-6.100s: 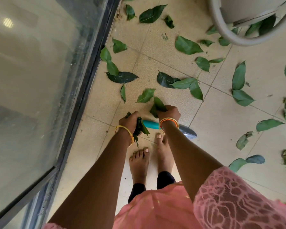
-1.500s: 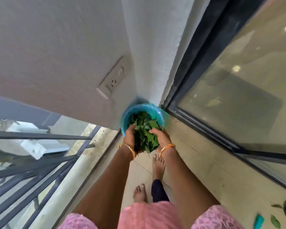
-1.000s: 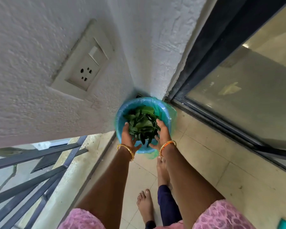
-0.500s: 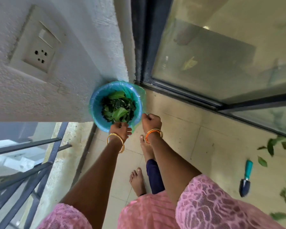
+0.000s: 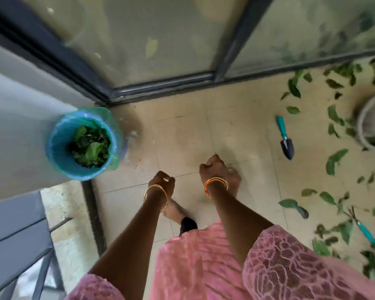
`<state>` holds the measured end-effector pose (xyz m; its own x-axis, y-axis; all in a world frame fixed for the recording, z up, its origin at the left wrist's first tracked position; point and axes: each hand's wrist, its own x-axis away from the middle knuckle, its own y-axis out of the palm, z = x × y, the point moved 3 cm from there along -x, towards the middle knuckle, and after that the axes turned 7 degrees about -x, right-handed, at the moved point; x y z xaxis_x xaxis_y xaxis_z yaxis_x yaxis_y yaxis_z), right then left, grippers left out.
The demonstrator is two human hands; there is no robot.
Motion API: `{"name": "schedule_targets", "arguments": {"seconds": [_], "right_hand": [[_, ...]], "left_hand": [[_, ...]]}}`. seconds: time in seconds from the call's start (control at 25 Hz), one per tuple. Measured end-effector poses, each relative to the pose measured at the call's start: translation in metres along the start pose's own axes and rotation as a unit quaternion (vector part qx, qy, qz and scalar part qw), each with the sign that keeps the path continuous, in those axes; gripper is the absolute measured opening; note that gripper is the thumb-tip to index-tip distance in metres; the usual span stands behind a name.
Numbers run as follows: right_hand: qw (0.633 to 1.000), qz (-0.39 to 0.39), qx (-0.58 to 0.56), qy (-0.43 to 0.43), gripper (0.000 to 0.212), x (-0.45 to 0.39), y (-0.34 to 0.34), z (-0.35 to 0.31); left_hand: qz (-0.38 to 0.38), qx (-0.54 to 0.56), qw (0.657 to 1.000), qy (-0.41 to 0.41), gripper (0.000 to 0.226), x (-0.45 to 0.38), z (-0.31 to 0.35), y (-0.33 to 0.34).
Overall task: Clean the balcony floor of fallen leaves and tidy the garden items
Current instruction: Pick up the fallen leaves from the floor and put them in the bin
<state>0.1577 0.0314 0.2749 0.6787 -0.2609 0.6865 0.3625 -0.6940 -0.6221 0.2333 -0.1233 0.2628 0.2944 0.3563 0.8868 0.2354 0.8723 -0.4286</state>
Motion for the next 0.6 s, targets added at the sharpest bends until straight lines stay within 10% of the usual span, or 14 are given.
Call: {"name": "schedule_targets", "arguments": {"seconds": [0.4, 0.6], "right_hand": [[0.985, 0.064, -0.123, 0.101, 0.015, -0.080, -0.156, 0.148], [0.961, 0.116, -0.190, 0.162, 0.019, -0.107, -0.236, 0.251]], "left_hand": [[-0.046, -0.308, 0.935, 0.172, 0.029, 0.065, 0.185, 0.190], [-0.088, -0.512, 0.801, 0.298, 0.041, 0.121, 0.272, 0.326]]}}
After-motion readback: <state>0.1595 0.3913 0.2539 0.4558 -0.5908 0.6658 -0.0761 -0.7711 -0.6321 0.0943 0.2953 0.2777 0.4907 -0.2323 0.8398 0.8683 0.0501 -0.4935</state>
